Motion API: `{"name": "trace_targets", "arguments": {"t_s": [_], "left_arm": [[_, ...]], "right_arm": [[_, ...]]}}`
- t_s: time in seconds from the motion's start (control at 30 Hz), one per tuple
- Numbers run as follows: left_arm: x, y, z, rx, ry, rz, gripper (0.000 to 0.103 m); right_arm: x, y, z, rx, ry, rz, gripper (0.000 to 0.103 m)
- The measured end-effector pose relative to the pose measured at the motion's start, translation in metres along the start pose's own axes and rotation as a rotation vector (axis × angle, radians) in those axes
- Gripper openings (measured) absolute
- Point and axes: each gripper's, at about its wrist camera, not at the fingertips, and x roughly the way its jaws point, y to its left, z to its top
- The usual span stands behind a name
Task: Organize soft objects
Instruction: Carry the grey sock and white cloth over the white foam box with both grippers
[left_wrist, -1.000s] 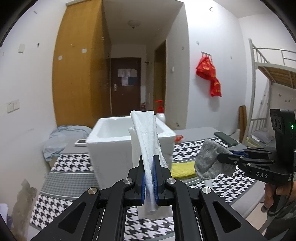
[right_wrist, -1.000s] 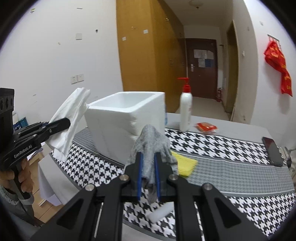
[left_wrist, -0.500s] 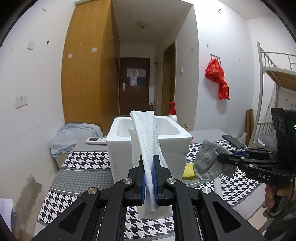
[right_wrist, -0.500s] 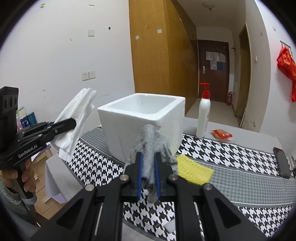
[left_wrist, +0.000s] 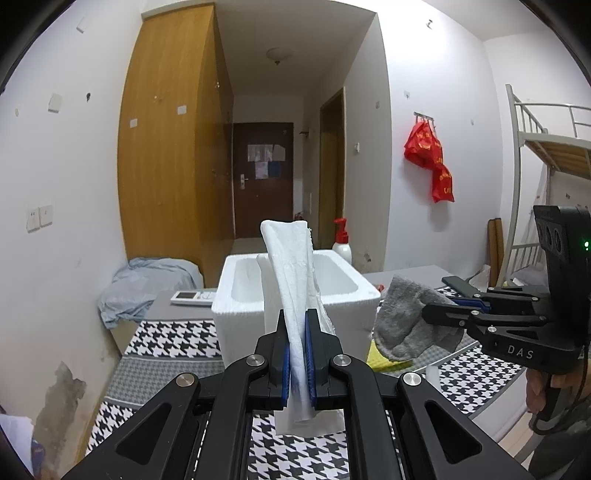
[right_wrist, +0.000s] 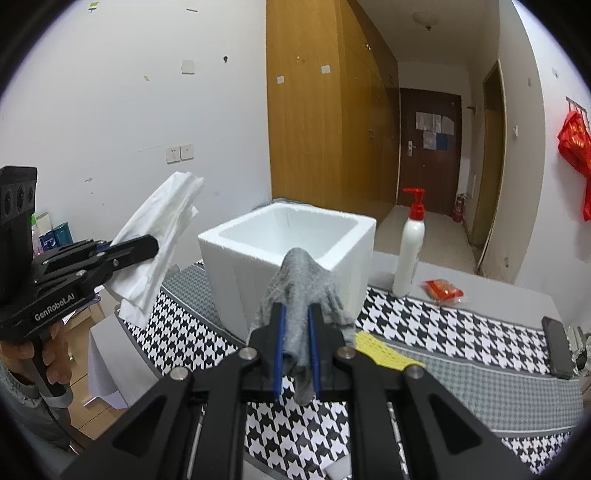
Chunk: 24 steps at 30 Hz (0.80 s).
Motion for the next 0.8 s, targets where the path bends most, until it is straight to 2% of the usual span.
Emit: {"name": "trace_targets", "arguments": {"t_s": [0.17, 0.8], "left_arm": [[0.002, 0.002, 0.01, 0.003, -0.01, 0.0, 0.007], [0.018, 0.015, 0.031, 0.013, -0.03, 0.003, 0.007]], "right_arm": [[0.001, -0.002, 0.012, 0.006, -0.009, 0.028, 0.015], [0.018, -0.002, 0.057, -0.023, -0.028, 0.014, 0.015]]}}
